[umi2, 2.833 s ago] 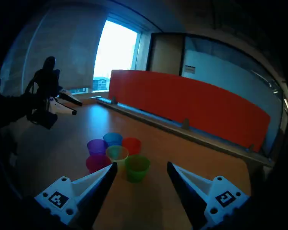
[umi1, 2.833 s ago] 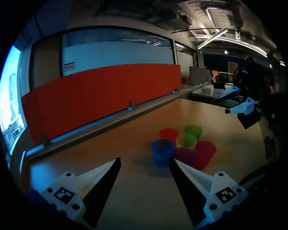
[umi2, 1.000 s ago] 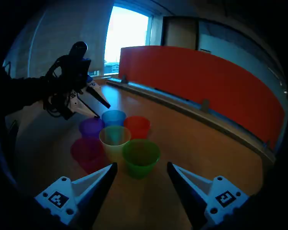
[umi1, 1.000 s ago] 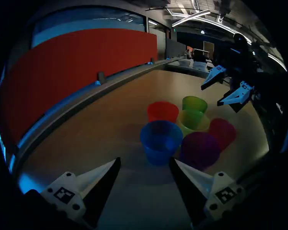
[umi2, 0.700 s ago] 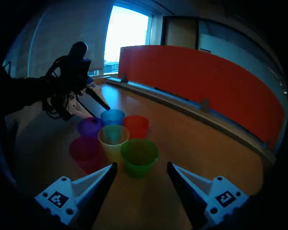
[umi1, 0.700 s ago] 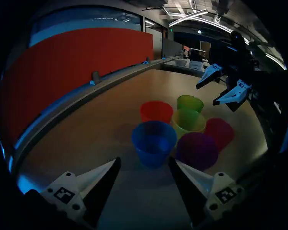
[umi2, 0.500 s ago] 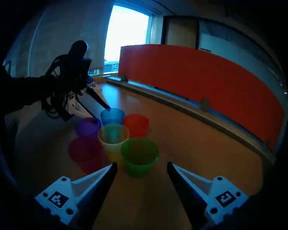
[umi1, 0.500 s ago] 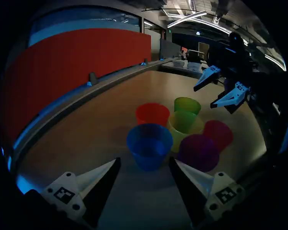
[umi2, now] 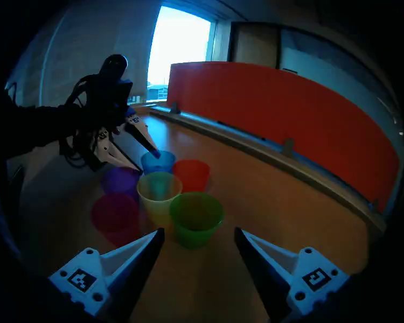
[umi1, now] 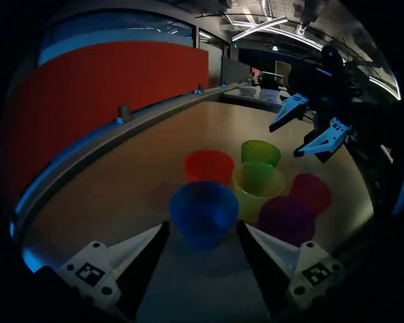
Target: Pour water
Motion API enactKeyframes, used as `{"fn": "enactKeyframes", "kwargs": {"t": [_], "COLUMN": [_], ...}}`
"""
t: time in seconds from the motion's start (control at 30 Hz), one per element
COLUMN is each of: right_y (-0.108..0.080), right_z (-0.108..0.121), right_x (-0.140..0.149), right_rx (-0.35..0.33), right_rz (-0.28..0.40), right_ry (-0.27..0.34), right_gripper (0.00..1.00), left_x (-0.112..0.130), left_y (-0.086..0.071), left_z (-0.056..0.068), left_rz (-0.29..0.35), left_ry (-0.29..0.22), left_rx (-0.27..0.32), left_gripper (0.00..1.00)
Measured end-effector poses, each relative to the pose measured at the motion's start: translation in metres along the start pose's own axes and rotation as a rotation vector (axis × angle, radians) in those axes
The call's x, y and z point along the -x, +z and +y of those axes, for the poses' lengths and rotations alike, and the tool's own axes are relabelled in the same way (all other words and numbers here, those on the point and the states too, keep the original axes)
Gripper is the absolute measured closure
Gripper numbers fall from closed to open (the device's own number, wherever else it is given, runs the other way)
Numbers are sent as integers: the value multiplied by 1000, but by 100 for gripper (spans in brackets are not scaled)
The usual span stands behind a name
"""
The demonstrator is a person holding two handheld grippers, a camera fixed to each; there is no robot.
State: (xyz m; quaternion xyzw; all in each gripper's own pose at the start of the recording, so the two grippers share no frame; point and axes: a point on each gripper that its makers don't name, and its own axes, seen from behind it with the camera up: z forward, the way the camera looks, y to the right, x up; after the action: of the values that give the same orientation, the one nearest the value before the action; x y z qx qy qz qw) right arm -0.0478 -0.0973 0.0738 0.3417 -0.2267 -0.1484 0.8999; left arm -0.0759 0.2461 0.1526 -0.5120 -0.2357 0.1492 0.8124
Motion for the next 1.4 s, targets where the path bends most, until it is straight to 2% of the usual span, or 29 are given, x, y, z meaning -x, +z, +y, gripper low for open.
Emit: {"fn": "enactKeyframes", "kwargs": {"t": [0.77,1.0,1.4], "right_y": [0,0,1], "right_z": [2,2,3], "right_x": [3,4,4], "right_rx": [3,2,5], "right_rz": [-2,0,7], "right_ry": [0,1,11], "right_gripper": [0,0,0], "left_x": [-10,-7,-9], "left_y": [17,21,20], "left_z": [2,0,5], "left_rz": [-3,-25,4], "left_ry": [1,4,4], "left_rx": [6,-1,3], "left_gripper": [8,13,14]}}
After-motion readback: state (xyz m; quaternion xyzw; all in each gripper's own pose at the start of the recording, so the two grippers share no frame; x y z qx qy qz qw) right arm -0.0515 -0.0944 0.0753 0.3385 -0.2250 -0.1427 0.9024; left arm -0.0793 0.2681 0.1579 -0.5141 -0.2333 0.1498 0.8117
